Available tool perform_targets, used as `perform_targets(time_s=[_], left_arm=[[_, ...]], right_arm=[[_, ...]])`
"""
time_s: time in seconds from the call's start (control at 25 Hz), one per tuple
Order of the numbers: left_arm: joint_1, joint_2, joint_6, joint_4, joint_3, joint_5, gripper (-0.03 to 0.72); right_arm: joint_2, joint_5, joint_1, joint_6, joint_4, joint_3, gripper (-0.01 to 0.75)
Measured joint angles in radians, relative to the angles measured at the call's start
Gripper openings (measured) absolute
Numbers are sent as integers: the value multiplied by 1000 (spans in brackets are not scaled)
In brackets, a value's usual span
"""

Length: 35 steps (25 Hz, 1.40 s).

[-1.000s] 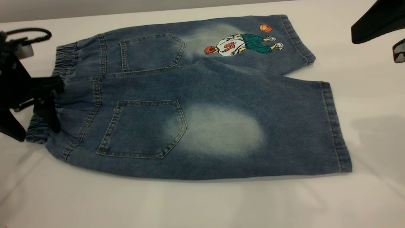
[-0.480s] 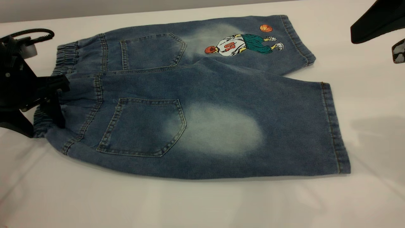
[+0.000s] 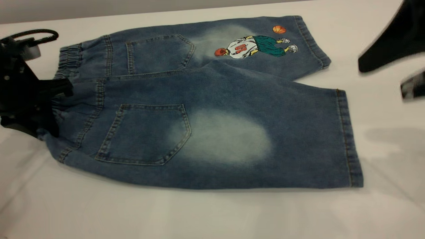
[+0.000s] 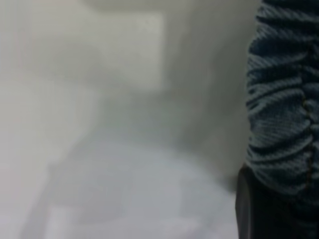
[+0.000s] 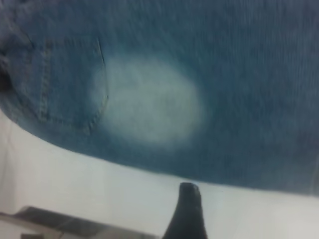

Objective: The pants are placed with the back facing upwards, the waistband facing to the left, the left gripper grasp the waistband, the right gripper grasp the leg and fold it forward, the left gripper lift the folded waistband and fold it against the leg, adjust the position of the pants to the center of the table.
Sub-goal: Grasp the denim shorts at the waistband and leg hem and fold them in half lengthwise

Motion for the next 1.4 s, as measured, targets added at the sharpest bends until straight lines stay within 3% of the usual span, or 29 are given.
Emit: perform_targets(time_s=[0.24, 0.6, 0.76, 0.96, 1.4], left_arm=[[0, -126, 19, -4, 0, -14, 160], [-10, -153, 49, -25, -1, 5, 160], [-24, -153, 65, -38, -2, -1, 160], [-38, -153, 65, -39, -2, -4, 160], [-49, -153, 66, -37, -2, -15, 160]], right_arm=[[174, -11, 0, -106, 92, 68, 531], [441, 26, 0, -454, 405, 68, 531], [542, 99, 0, -549, 463, 68, 531], [621, 53, 0, -635, 540, 67, 531], [730, 154, 1, -855, 662, 67, 491]])
